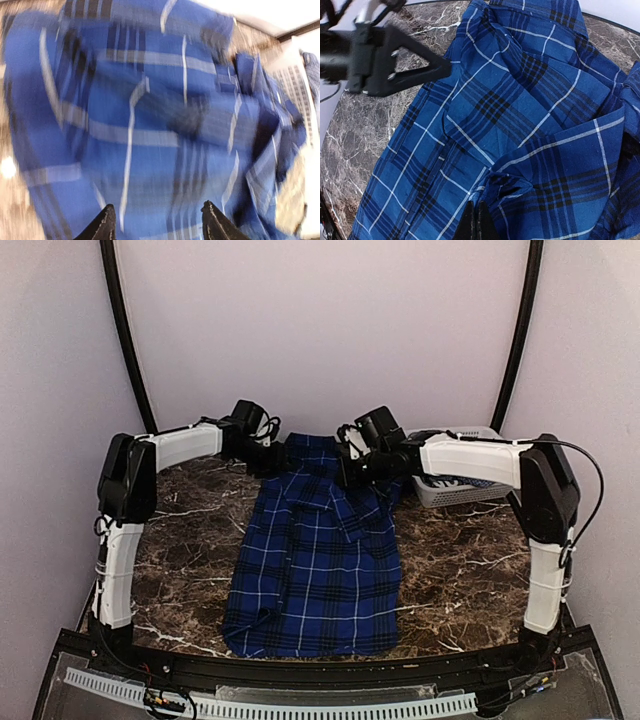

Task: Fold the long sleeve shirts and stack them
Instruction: Fold the sleeve of the 1/3-folded shirt.

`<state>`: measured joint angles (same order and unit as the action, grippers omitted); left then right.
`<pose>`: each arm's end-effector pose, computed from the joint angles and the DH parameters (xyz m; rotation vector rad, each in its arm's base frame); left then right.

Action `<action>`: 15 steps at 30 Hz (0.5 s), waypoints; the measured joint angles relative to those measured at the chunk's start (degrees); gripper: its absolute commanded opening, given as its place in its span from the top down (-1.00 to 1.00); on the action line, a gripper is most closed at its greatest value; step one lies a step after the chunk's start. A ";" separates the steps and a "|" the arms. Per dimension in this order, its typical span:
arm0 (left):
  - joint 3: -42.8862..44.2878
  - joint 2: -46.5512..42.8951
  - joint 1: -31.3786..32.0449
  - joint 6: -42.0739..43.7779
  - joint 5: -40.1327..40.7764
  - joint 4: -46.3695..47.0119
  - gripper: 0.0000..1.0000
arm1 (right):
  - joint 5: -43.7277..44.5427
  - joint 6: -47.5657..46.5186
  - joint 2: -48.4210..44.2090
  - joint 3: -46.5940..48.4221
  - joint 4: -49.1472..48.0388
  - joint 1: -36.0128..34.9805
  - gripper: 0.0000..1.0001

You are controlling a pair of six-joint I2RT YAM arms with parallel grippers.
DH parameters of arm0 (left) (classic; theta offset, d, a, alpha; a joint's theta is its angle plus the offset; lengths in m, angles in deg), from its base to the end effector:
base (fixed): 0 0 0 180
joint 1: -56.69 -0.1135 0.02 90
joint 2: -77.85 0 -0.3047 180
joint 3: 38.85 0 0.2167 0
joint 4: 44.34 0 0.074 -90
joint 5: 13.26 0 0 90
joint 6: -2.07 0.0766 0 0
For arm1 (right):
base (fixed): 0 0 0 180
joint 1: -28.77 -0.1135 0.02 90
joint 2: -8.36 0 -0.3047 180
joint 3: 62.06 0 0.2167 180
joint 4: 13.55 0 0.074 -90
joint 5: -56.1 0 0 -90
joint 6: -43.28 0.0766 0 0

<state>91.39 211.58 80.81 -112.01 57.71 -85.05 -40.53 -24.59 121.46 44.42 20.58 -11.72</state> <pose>0.4935 -0.2483 0.2184 0.1726 2.4259 -0.7896 0.3506 0.3109 0.2708 -0.4413 2.3354 0.6835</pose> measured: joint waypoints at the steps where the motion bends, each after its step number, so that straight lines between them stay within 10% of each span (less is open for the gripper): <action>1: -2.95 -2.51 0.00 -0.31 -0.42 -0.13 -0.08 | 0.00 0.09 0.81 0.52 -0.24 0.02 1.00; 15: -53.96 -43.60 9.22 -8.46 -5.66 8.33 0.28 | -1.73 2.21 10.14 5.07 -2.05 3.72 1.00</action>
<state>37.43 167.98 90.03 -120.47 52.05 -76.72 -42.26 -22.38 131.60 49.50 18.53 -8.00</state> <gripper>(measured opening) 0.406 0.005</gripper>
